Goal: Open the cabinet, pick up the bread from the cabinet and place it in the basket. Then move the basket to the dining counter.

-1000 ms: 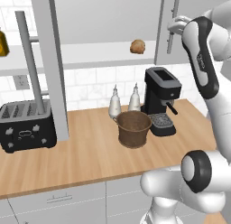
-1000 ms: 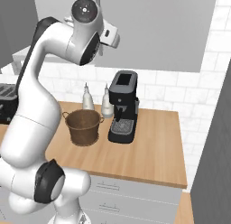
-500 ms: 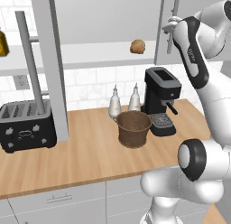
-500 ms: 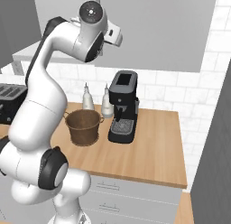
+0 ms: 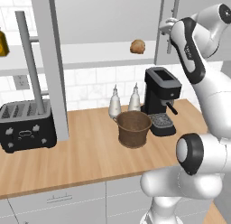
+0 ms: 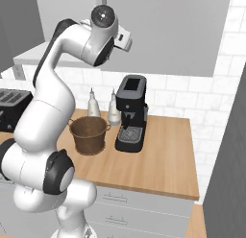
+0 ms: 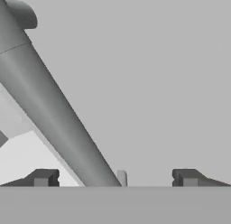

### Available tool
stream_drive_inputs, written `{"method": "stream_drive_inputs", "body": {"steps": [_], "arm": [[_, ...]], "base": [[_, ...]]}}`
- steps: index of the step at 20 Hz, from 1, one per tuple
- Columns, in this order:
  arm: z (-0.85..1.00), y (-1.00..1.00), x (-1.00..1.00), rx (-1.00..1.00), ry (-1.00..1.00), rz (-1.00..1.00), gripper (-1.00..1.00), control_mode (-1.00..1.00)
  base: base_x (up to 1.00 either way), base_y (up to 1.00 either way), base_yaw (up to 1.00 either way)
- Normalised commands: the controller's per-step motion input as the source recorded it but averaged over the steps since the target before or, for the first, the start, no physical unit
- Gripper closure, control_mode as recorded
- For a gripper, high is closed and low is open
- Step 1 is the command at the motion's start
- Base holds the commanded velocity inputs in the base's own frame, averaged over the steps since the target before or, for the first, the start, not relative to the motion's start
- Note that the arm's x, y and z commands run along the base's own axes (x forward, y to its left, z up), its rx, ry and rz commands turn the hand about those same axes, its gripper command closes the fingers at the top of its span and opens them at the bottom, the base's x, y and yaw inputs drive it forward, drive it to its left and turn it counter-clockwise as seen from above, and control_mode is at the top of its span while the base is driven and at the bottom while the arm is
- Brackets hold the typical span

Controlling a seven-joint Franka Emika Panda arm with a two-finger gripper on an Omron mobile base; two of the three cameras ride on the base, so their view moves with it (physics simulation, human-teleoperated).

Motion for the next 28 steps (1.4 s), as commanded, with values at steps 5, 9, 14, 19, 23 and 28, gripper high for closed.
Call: {"method": "stream_drive_inputs", "body": {"steps": [5, 9, 14, 19, 23, 28], "arm": [[-0.09, -0.01, 0.10, 0.08, 0.00, 0.00, -1.00, -1.00], [-0.04, 0.00, 0.11, 0.07, 0.00, 0.00, -1.00, -1.00], [-0.10, 0.00, 0.00, 0.06, -0.07, 0.00, 1.00, -1.00], [-0.18, 0.09, 0.13, 0.09, -0.19, 0.00, 1.00, -1.00], [-0.06, 0.19, 0.58, 0.09, -0.05, 0.00, 1.00, -1.00], [0.00, -0.33, -0.47, 0.00, 0.00, 0.00, 1.00, -1.00]], "base": [[0.00, 0.00, 0.00], [0.00, 0.00, 0.00], [0.00, 0.00, 0.00], [0.00, 0.00, 0.00], [0.00, 0.00, 0.00], [0.00, 0.00, 0.00]]}}
